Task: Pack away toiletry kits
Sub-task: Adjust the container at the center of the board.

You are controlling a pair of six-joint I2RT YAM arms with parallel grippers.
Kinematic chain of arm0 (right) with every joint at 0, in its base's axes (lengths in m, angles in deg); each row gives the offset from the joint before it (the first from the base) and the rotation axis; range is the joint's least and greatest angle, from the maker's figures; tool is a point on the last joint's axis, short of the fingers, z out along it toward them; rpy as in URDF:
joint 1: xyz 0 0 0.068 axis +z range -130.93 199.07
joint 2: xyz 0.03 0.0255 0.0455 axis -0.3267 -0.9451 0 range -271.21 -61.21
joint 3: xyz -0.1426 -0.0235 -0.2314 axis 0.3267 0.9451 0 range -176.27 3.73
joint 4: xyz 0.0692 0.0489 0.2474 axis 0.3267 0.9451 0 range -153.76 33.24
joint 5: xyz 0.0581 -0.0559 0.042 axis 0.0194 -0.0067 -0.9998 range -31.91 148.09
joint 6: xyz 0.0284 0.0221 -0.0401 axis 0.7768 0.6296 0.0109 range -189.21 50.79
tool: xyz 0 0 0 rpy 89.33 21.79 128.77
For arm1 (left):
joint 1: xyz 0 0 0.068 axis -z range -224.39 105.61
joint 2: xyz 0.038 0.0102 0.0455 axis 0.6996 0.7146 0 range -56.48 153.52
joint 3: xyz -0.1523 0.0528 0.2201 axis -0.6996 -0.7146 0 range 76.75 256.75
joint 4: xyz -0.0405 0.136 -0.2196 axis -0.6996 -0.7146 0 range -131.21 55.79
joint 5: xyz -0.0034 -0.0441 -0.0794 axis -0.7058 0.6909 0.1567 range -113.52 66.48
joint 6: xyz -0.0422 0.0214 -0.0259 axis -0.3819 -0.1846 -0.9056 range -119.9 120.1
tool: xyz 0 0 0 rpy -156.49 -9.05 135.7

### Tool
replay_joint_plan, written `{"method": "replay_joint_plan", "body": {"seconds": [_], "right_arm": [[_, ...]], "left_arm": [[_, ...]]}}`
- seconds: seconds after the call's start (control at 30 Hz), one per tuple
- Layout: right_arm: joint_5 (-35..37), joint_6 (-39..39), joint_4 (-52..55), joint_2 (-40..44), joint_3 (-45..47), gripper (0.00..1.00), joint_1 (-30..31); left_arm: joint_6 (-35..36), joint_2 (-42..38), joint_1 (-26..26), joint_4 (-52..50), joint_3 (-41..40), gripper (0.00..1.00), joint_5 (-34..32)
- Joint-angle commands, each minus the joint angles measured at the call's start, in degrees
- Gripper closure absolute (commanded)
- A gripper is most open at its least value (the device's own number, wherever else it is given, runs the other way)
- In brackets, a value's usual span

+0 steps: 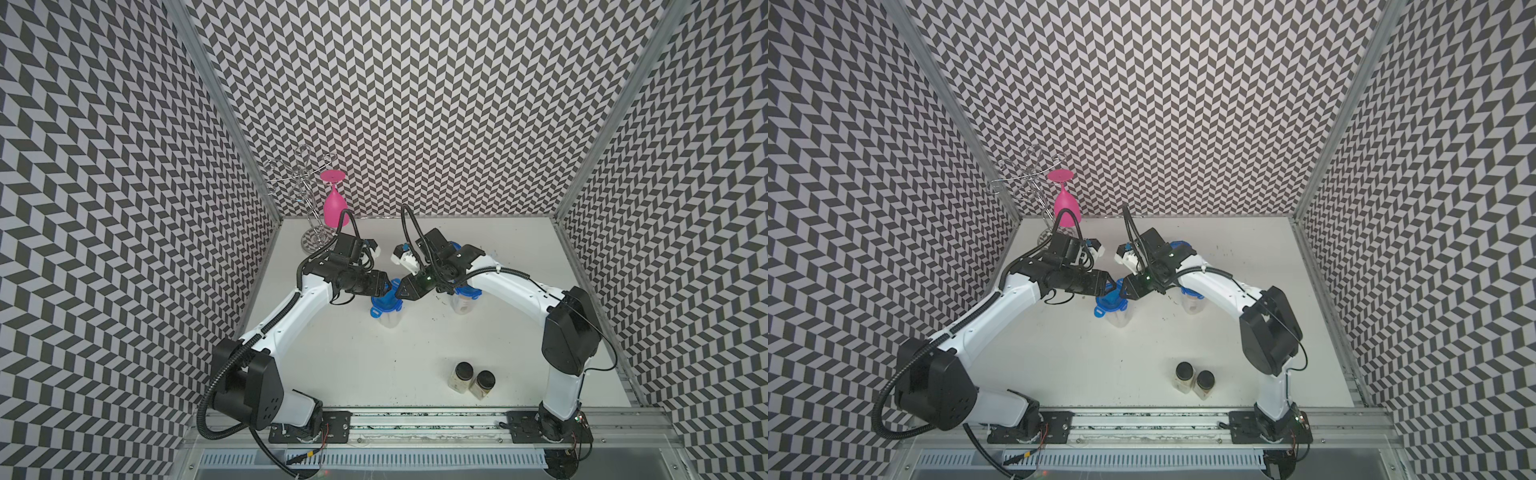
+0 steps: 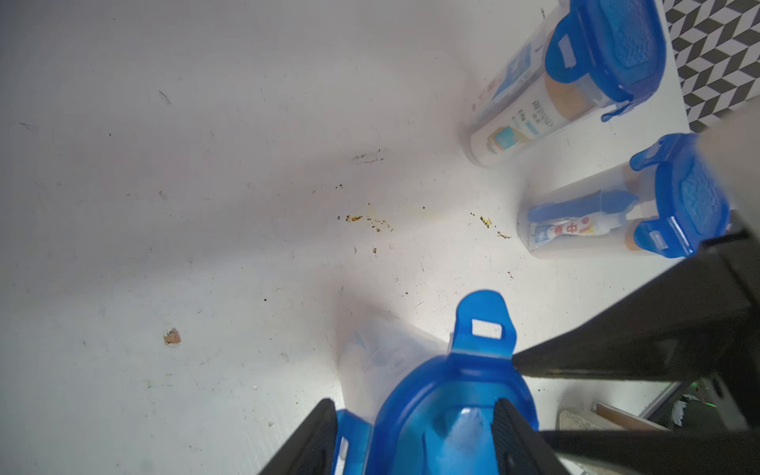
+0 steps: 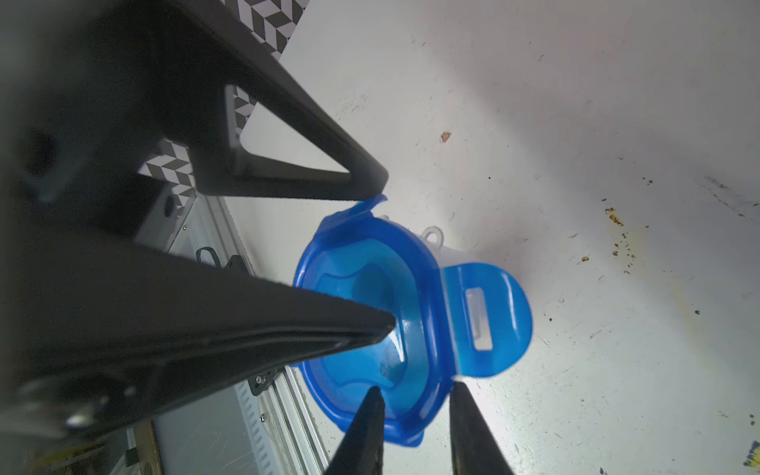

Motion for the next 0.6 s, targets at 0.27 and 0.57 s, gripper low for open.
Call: {"method": "replay_joint_plan", "body": {"seconds": [0.27,0.57], "right_arm": [[7.1,-1.0,1.9,1.0,-5.4,0.64,-0.1],[3.2,-1.1,0.8,4.0,-4.3,0.72,0.9]], "left_arm": [[0.0,-0.7,-0.6,0.7,0.8,0.26,-3.8],[0.3,-3.5,-1.9,-1.9,2.0,0.32,-3.0]]}}
